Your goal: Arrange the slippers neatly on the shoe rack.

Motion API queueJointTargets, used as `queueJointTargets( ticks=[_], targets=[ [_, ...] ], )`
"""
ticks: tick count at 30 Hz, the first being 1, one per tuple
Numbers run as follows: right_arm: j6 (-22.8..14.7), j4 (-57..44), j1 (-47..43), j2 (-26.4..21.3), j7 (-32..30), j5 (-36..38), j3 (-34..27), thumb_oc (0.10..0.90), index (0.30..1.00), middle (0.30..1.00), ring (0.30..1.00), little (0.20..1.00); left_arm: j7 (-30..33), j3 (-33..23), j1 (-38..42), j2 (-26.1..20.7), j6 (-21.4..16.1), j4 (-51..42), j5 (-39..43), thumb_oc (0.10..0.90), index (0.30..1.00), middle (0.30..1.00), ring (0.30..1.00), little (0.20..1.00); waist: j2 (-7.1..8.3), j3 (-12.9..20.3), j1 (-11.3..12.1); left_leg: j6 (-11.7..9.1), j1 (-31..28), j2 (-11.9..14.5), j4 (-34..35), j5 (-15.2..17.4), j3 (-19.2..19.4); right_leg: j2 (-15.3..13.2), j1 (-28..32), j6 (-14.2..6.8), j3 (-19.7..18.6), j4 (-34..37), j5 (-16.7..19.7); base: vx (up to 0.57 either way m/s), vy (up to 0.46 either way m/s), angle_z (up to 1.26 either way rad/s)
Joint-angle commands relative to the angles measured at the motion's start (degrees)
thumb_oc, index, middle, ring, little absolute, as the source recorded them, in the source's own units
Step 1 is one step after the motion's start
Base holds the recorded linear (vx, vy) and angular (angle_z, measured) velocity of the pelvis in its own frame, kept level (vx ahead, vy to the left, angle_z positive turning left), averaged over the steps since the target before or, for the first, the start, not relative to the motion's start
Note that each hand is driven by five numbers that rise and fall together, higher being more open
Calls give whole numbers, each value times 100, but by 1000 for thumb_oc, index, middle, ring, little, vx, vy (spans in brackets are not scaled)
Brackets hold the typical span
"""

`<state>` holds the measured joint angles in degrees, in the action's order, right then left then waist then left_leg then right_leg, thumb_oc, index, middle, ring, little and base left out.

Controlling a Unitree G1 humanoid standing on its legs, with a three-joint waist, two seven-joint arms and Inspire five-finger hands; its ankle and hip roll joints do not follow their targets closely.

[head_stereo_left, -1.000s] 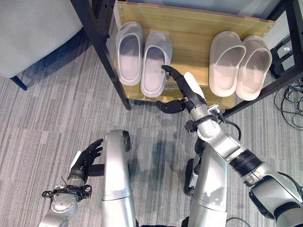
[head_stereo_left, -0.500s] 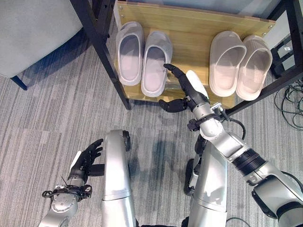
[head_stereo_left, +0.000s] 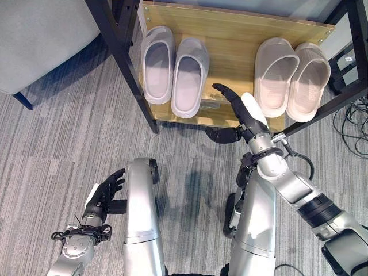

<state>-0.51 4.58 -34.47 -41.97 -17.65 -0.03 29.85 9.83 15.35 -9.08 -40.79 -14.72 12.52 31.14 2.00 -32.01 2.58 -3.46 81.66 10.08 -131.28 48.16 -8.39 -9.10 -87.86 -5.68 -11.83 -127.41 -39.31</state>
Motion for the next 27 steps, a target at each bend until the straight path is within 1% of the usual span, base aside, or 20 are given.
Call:
queueJointTargets(
  ticks=[1,5,10,13,17,22,25,27],
  targets=[
    [-635,-1029,-130,-347,-122,-198,-622,800,900,900,900,900,980,-327,1741,704,46,267,-221,800,900,900,900,900,223,222,-337,451,829,-195,409,-539,704,-442,-209,883,344,-136,-201,0,0,0],
    [-749,-1454,429,-604,-4,-184,-913,800,900,900,900,900,930,-416,1607,734,78,172,-283,800,900,900,900,900,290,222,-410,456,829,-201,448,-513,701,-460,-209,883,360,-74,-219,0,0,0],
    [-897,-1794,980,-784,127,67,-1165,800,900,900,900,900,905,-415,1447,748,77,71,-342,800,900,900,900,900,304,222,-439,446,829,-194,430,-548,686,-442,-209,861,357,-73,-192,0,0,0],
    [-943,-1895,1153,-829,258,261,-1158,800,900,900,900,900,894,-416,1427,738,84,27,-332,800,900,900,900,900,304,222,-435,454,829,-200,466,-547,697,-462,-209,858,374,-33,-189,0,0,0],
    [-931,-1922,1240,-936,491,409,-931,800,900,900,900,900,850,-397,1328,701,93,-60,-362,800,900,900,900,900,319,222,-419,446,829,-184,455,-587,700,-441,-209,867,368,-29,-158,-9,0,0],
    [-921,-1815,1193,-884,734,752,-595,800,900,900,900,900,790,-348,1283,646,86,-144,-361,800,900,900,900,900,318,222,-401,446,829,-182,481,-621,706,-423,-209,861,364,10,-118,0,0,0],
    [-931,-1866,967,-801,950,996,-247,800,900,900,900,900,772,-299,1261,606,51,-208,-288,800,900,900,900,900,281,222,-350,452,829,-182,495,-644,702,-419,-209,856,386,56,-83,-26,-2,0],
    [-933,-1850,935,-794,950,1004,-220,800,900,900,900,900,772,-315,1253,605,51,-208,-285,800,900,900,900,900,288,222,-362,452,829,-180,498,-647,702,-417,-209,857,388,60,-79,0,0,0]
  ],
)
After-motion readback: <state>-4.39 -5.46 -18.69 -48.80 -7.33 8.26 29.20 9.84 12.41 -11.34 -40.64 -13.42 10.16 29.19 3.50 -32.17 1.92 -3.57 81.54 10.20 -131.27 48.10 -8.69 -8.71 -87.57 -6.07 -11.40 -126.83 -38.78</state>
